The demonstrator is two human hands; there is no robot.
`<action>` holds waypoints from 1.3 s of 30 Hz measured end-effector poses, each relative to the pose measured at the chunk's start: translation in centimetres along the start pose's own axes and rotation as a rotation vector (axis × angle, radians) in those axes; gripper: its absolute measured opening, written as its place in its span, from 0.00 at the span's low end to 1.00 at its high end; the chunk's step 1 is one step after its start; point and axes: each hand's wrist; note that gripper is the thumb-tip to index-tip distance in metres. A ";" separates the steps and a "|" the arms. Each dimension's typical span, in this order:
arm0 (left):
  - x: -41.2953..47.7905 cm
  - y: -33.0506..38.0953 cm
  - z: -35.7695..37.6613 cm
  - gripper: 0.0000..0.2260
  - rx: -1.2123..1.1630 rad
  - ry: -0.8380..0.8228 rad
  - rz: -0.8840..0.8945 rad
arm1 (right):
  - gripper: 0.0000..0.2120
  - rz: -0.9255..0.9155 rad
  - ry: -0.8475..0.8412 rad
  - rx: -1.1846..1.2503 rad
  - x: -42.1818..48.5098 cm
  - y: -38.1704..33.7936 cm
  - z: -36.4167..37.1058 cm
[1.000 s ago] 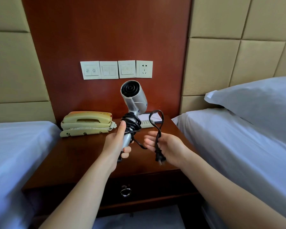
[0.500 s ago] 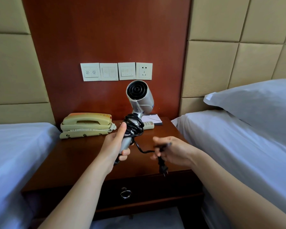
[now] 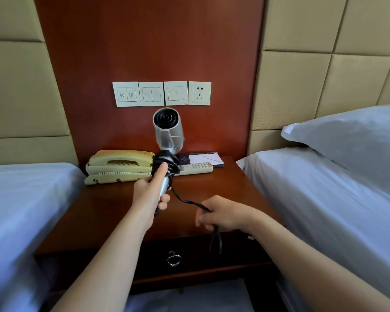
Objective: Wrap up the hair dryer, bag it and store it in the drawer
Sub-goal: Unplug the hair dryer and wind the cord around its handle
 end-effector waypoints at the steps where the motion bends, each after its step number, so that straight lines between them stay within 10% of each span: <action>1: 0.2 -0.1 -0.1 0.20 0.038 0.029 -0.011 | 0.08 -0.016 0.072 -0.234 -0.1 -0.6 0.3; 5: 0.5 -0.5 -1.0 0.20 0.205 0.087 -0.031 | 0.13 -0.157 0.312 -0.883 -1.0 -2.6 1.7; 16: -1.5 0.0 -0.1 0.30 0.791 -0.082 0.161 | 0.10 -0.462 0.832 -0.950 -0.3 -2.7 -1.2; 25: -2.1 -0.7 0.4 0.37 0.995 -0.336 0.369 | 0.14 -0.542 0.766 -0.784 0.5 -1.7 -1.3; 39: -2.8 -0.6 0.7 0.19 1.201 -0.405 0.462 | 0.15 -0.599 0.639 -0.753 -0.3 -2.4 -2.0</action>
Point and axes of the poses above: each hand's wrist, its own x-axis towards the middle knuckle, its own z-axis out of the palm, y = z × x, and after that the axes turned 1 degree about -x, right-handed
